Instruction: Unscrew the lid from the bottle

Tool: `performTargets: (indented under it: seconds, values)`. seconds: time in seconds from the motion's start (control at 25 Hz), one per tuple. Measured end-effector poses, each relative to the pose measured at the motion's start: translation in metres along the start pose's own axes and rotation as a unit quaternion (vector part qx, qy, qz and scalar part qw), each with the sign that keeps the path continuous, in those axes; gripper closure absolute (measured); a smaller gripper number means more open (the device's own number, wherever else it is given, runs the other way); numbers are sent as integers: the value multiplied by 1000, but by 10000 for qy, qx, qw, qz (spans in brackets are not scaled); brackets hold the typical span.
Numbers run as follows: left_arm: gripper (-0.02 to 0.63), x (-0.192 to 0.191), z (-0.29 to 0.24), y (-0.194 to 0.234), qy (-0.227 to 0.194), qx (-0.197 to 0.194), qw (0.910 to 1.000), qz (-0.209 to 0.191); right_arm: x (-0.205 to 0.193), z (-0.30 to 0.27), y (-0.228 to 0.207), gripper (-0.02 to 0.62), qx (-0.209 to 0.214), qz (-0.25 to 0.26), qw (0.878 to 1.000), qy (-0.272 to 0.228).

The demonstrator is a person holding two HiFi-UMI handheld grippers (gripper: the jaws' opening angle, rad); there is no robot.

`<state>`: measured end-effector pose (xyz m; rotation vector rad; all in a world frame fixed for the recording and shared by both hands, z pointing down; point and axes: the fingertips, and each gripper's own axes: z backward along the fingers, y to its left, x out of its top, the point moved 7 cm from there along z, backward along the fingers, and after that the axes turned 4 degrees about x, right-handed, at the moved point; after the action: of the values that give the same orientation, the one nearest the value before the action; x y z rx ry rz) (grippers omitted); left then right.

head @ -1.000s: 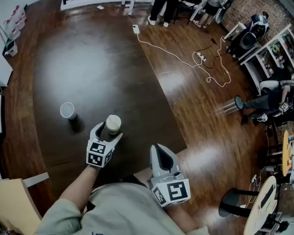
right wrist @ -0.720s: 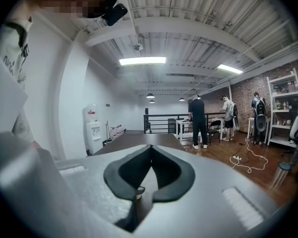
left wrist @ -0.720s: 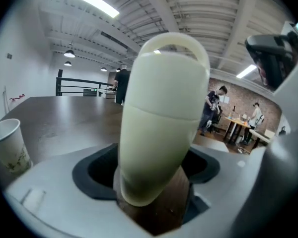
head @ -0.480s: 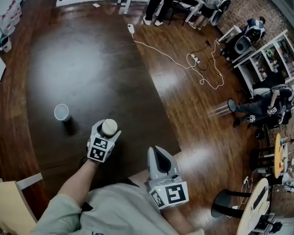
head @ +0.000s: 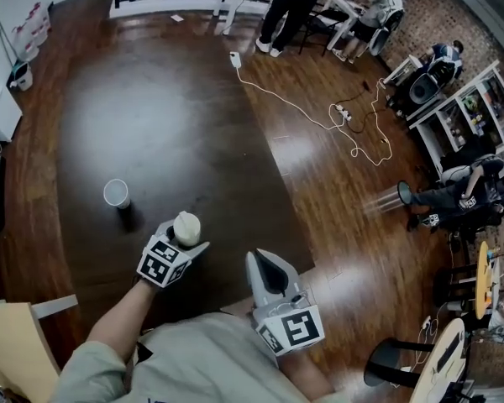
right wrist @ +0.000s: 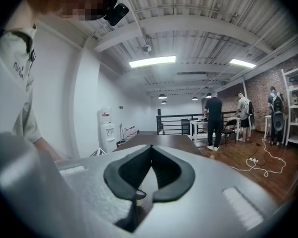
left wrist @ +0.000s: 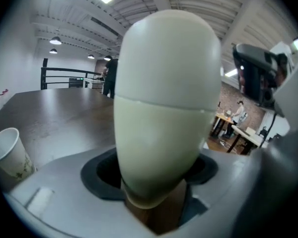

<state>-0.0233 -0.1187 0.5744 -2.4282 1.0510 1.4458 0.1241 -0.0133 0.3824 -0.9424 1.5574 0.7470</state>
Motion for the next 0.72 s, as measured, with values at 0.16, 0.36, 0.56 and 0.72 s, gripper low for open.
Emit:
performTargets:
  seconds: [0.16, 0.36, 0.56, 0.72]
  values:
    - [275, 10, 31, -23, -14, -725, 9973, -144, 1, -6, 4, 595, 742, -96, 9971, -142]
    - [276, 17, 73, -54, 122, -1604, 9867, -242, 2, -13, 16, 592, 2412, -328, 9699, -108]
    - [276, 19, 97, -79, 813, -2079, 9723, -697, 13, -26, 31, 336, 3966, -397, 9170, 170]
    - [277, 16, 106, -92, 1036, -2328, 9628, -894, 15, -35, 46, 270, 4581, -274, 8882, 220]
